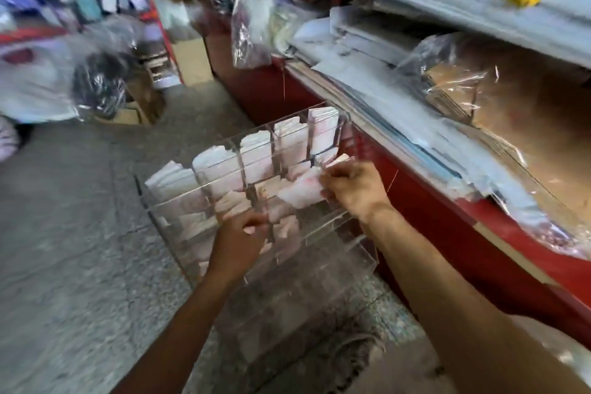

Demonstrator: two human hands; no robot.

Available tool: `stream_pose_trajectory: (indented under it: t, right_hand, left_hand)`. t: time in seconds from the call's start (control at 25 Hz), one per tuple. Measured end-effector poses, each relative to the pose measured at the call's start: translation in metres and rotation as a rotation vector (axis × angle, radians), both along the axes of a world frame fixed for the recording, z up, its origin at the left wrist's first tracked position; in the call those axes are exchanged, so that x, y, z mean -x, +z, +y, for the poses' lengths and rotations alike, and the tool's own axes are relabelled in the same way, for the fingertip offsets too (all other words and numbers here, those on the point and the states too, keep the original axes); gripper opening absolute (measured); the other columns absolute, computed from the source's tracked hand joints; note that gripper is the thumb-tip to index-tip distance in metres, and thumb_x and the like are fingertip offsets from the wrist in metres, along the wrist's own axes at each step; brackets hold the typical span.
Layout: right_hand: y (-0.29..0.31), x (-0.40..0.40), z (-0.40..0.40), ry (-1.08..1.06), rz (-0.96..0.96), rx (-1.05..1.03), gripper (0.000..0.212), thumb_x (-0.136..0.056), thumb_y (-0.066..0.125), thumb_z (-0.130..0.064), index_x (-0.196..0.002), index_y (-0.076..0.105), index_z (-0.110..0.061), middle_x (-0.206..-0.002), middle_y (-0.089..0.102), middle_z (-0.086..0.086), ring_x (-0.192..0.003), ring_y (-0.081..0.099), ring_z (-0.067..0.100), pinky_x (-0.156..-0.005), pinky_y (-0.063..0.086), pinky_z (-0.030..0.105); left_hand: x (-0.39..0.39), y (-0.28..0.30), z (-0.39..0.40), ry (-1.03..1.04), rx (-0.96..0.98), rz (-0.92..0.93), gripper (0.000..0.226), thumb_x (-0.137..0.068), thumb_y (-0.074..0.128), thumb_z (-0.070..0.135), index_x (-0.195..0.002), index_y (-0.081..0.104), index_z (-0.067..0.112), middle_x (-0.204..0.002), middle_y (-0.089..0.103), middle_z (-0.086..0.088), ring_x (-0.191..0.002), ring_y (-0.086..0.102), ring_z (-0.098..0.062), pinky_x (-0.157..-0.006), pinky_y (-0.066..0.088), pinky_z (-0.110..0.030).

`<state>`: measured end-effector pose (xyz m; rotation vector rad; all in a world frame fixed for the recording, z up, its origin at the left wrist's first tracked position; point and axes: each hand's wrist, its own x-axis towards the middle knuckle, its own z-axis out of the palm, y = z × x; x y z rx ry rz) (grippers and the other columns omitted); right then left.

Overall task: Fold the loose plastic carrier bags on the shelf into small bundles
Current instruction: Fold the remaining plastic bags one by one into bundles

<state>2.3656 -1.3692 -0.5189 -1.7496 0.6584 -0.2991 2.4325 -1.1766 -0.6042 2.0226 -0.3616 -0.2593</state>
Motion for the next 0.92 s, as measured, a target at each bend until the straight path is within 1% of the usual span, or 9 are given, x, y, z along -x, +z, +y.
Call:
stream_pose_trajectory:
  t: [0.12, 0.2, 0.28, 0.36, 0.44, 0.56, 0.68, 0.76, 0.92]
  right_hand:
    - [-0.035, -0.002, -0.016, -0.129, -0.043, -0.065, 0.013, -0.082, 0.075, -0.007, -0.073, 0.073, -0.015, -0.066, 0.067, 0.001, -0.066, 0.058, 0.015, -0.067, 0.05, 0.034]
    - [-0.048, -0.002, -0.023, -0.201, -0.091, -0.218, 0.015, -0.085, 0.07, -0.001, -0.076, 0.071, -0.013, -0.07, 0.068, 0.006, -0.066, 0.06, 0.017, -0.064, 0.051, 0.027]
    - [-0.058, -0.001, -0.027, -0.184, -0.081, -0.206, 0.012, -0.088, 0.067, 0.0, -0.081, 0.072, -0.01, -0.069, 0.068, 0.003, -0.063, 0.061, 0.013, -0.059, 0.049, 0.019]
    - [-0.067, -0.001, -0.03, -0.143, -0.059, -0.156, 0.009, -0.089, 0.064, 0.001, -0.092, 0.072, -0.003, -0.071, 0.067, 0.002, -0.058, 0.06, 0.003, -0.056, 0.046, 0.014]
    - [-0.074, -0.004, -0.033, -0.104, -0.083, -0.089, 0.012, -0.087, 0.066, 0.004, -0.097, 0.073, 0.002, -0.074, 0.068, 0.003, -0.057, 0.06, -0.004, -0.059, 0.046, 0.012]
    - [-0.079, -0.017, -0.024, 0.04, -0.161, 0.036, 0.012, -0.083, 0.07, 0.005, -0.094, 0.075, 0.001, -0.082, 0.072, 0.003, -0.068, 0.064, -0.006, -0.071, 0.048, 0.01]
    - [-0.097, -0.029, -0.013, 0.224, -0.046, 0.343, 0.012, -0.085, 0.07, -0.008, -0.093, 0.078, -0.014, -0.087, 0.075, -0.002, -0.078, 0.067, 0.005, -0.077, 0.052, 0.02]
    - [-0.109, -0.037, -0.002, 0.378, 0.112, 0.579, 0.014, -0.088, 0.065, -0.015, -0.094, 0.076, -0.019, -0.094, 0.074, 0.003, -0.087, 0.067, 0.019, -0.081, 0.053, 0.031]
    - [-0.129, -0.056, 0.028, 0.568, 0.269, 0.736, 0.02, -0.091, 0.055, -0.014, -0.102, 0.071, -0.017, -0.1, 0.069, 0.01, -0.093, 0.064, 0.03, -0.08, 0.05, 0.033]
  left_hand:
    - [-0.008, -0.043, -0.021, -0.218, -0.339, -0.075, 0.024, -0.08, 0.065, 0.035, -0.103, 0.064, 0.026, -0.11, 0.068, 0.001, -0.1, 0.065, -0.023, -0.083, 0.055, -0.038]
    - [-0.014, -0.056, -0.045, -0.33, -0.539, -0.199, 0.047, -0.087, 0.064, 0.028, -0.131, 0.05, 0.024, -0.13, 0.058, -0.002, -0.106, 0.062, -0.024, -0.083, 0.054, -0.033]
    - [-0.019, -0.06, -0.066, -0.366, -0.627, -0.267, 0.065, -0.088, 0.064, 0.023, -0.145, 0.033, 0.021, -0.134, 0.053, -0.007, -0.104, 0.062, -0.026, -0.077, 0.053, -0.032]
    - [-0.019, -0.062, -0.078, -0.333, -0.699, -0.267, 0.066, -0.088, 0.062, 0.025, -0.146, 0.031, 0.017, -0.125, 0.059, -0.008, -0.102, 0.064, -0.028, -0.077, 0.053, -0.034]
    - [-0.009, -0.066, -0.08, -0.267, -0.706, -0.247, 0.048, -0.09, 0.058, 0.029, -0.135, 0.047, 0.016, -0.116, 0.066, -0.006, -0.1, 0.066, -0.027, -0.08, 0.055, -0.035]
    - [0.015, -0.074, -0.071, -0.238, -0.719, -0.217, 0.049, -0.093, 0.053, 0.036, -0.137, 0.044, 0.016, -0.127, 0.058, -0.007, -0.107, 0.063, -0.027, -0.084, 0.054, -0.039]
    - [0.024, -0.08, -0.065, -0.291, -0.731, -0.256, 0.064, -0.096, 0.049, 0.038, -0.15, 0.024, 0.015, -0.142, 0.043, -0.008, -0.108, 0.061, -0.025, -0.081, 0.051, -0.037]
    - [0.022, -0.083, -0.061, -0.317, -0.681, -0.243, 0.068, -0.095, 0.052, 0.035, -0.151, 0.022, 0.013, -0.143, 0.041, -0.008, -0.106, 0.061, -0.024, -0.077, 0.048, -0.034]
    - [0.021, -0.089, -0.053, -0.368, -0.72, -0.241, 0.043, -0.093, 0.046, 0.031, -0.131, 0.052, 0.011, -0.115, 0.062, -0.008, -0.088, 0.063, -0.022, -0.066, 0.045, -0.028]
